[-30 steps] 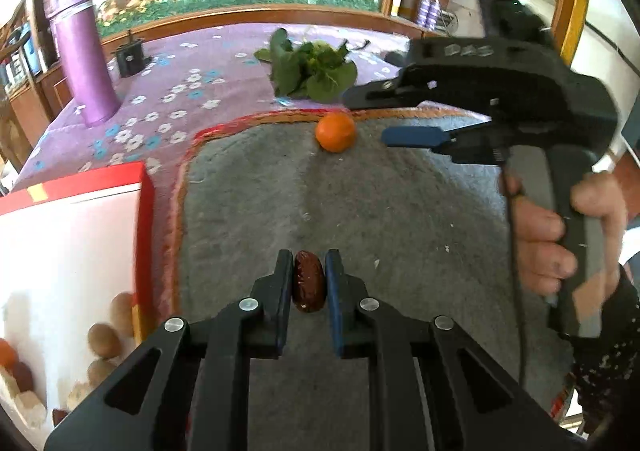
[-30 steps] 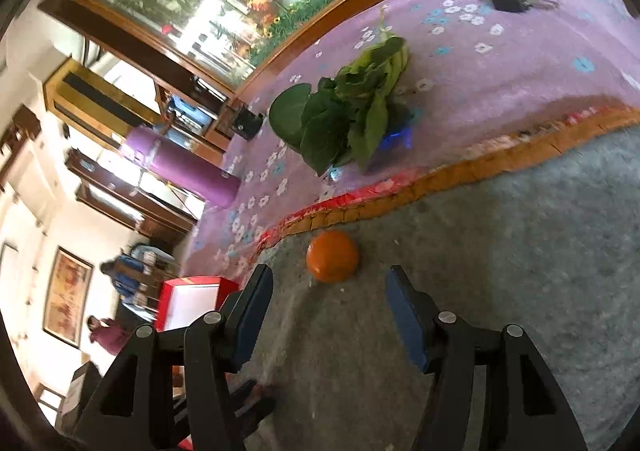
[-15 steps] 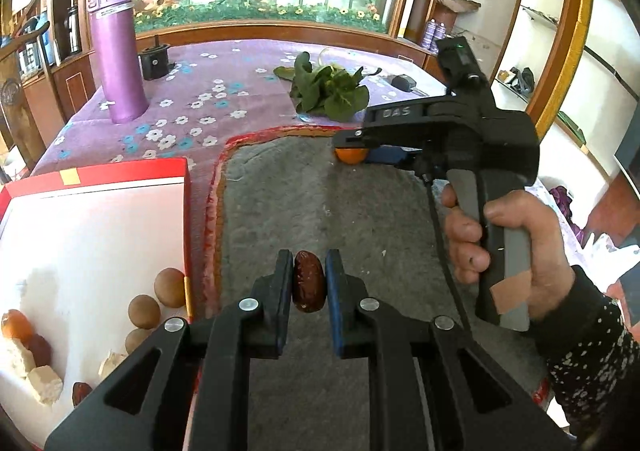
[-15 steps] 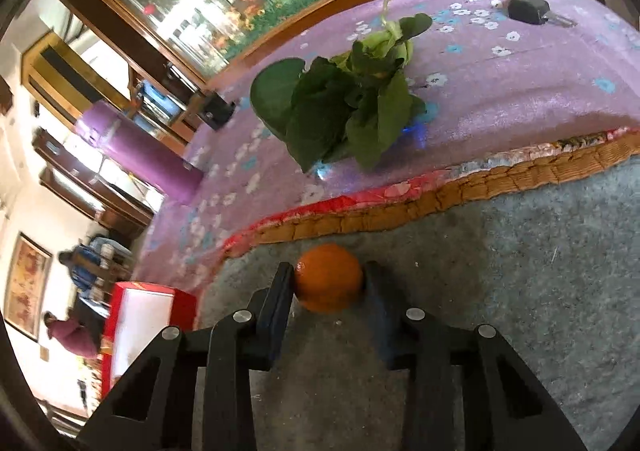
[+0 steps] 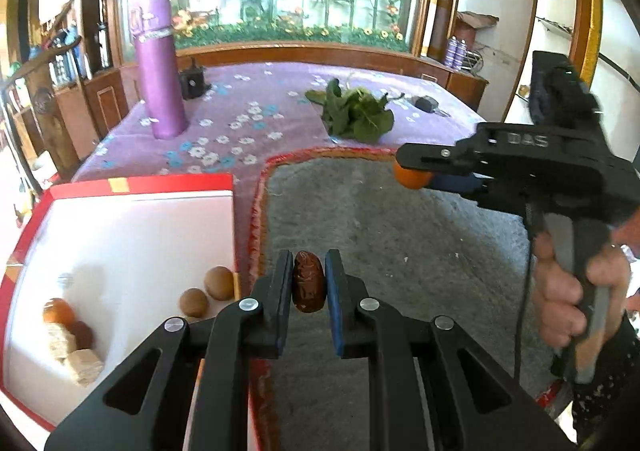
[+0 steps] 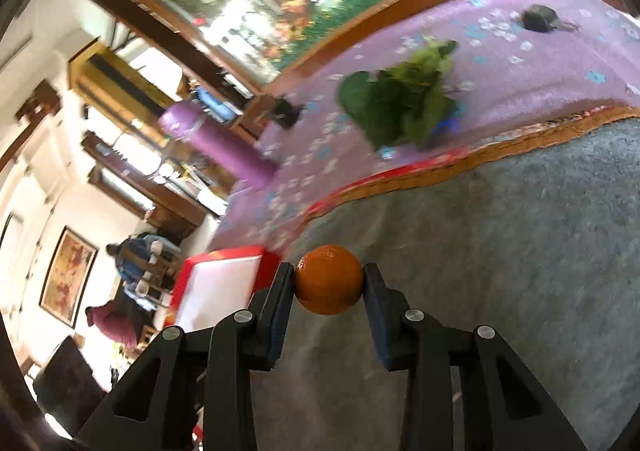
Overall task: Organize fruits
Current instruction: 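Carry the date and mandarin over the white tray with both tools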
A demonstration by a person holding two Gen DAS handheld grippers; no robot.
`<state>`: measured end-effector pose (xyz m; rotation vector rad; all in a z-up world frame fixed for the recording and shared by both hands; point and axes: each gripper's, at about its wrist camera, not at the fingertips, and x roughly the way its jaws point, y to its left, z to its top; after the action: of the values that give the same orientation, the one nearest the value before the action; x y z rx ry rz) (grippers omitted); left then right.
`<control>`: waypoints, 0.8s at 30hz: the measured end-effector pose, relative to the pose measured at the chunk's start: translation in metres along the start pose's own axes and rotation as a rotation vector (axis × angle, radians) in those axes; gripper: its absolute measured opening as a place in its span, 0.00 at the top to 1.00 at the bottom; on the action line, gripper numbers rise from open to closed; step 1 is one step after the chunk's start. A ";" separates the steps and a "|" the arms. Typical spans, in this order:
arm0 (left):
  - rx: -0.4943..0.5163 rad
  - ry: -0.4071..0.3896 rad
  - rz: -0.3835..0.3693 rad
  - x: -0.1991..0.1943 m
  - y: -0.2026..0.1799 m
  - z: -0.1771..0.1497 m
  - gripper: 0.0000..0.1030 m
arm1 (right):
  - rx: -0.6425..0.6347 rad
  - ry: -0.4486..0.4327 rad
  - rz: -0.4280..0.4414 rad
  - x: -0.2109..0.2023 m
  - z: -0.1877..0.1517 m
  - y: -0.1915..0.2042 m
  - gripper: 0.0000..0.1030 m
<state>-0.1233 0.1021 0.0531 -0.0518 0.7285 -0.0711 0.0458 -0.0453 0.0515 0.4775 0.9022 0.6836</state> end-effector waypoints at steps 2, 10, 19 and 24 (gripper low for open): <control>-0.006 -0.012 0.011 -0.006 0.002 -0.002 0.87 | -0.015 0.000 0.042 -0.004 -0.008 0.012 0.65; -0.018 -0.074 0.100 -0.030 0.020 -0.010 0.87 | -0.135 -0.003 0.086 -0.005 -0.038 0.066 0.65; -0.053 -0.112 0.217 -0.048 0.055 -0.021 0.87 | -0.202 0.061 0.109 0.016 -0.067 0.105 0.66; -0.072 -0.118 0.280 -0.050 0.073 -0.028 0.86 | -0.225 0.094 0.112 0.029 -0.081 0.118 0.66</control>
<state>-0.1757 0.1783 0.0602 -0.0219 0.6141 0.2241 -0.0484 0.0648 0.0667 0.2984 0.8792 0.9049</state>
